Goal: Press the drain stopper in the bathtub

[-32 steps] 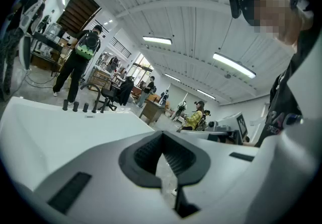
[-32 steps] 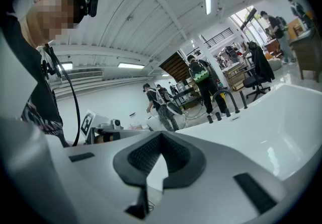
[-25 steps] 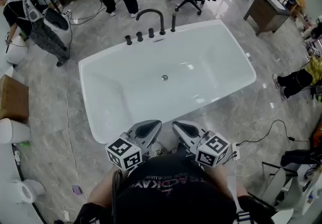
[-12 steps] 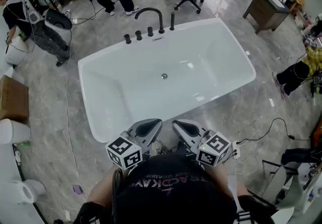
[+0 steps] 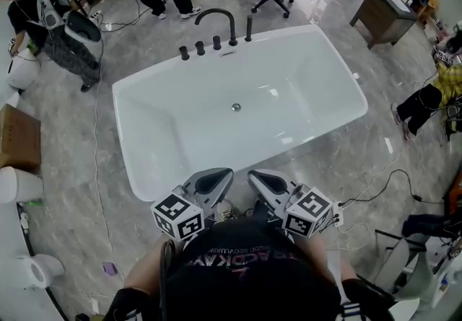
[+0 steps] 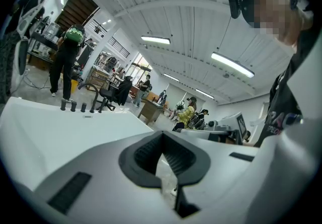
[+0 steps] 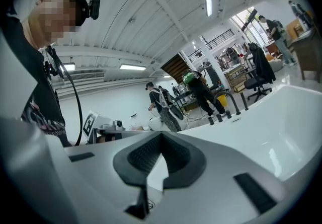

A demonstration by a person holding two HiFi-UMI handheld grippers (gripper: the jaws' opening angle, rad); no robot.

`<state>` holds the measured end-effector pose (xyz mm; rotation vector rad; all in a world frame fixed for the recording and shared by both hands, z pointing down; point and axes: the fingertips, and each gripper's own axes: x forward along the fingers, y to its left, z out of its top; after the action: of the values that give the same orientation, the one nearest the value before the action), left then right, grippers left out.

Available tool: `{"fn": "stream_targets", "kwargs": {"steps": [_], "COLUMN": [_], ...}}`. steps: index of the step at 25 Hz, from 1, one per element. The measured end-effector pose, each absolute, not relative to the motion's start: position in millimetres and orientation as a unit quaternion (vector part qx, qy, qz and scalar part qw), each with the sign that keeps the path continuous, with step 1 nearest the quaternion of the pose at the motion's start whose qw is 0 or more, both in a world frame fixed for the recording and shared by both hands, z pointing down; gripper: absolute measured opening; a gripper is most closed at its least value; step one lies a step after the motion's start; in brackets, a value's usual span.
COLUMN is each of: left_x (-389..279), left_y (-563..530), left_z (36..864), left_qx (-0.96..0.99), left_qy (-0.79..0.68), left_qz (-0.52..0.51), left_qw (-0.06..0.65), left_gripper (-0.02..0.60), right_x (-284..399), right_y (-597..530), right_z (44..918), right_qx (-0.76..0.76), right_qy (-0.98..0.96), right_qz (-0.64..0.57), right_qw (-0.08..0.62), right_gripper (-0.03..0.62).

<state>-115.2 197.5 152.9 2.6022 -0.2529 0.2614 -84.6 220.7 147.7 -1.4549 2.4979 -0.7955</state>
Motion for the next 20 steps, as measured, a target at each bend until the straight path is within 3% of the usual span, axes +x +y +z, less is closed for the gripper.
{"fn": "stream_targets", "kwargs": {"steps": [20], "left_x": [-117.9], "left_y": [198.7], "left_z": [154.8], "left_qx": [0.955], "left_qy": [-0.102], "left_qz": [0.092], "left_qw": [0.263], "left_gripper": [0.006], "right_x": [-82.6], "right_y": [224.8], "right_z": [147.4], "right_qx": [-0.487], "right_qy": [0.829], "right_qz": [-0.266], "right_qw": [0.07], "right_gripper": [0.011]}}
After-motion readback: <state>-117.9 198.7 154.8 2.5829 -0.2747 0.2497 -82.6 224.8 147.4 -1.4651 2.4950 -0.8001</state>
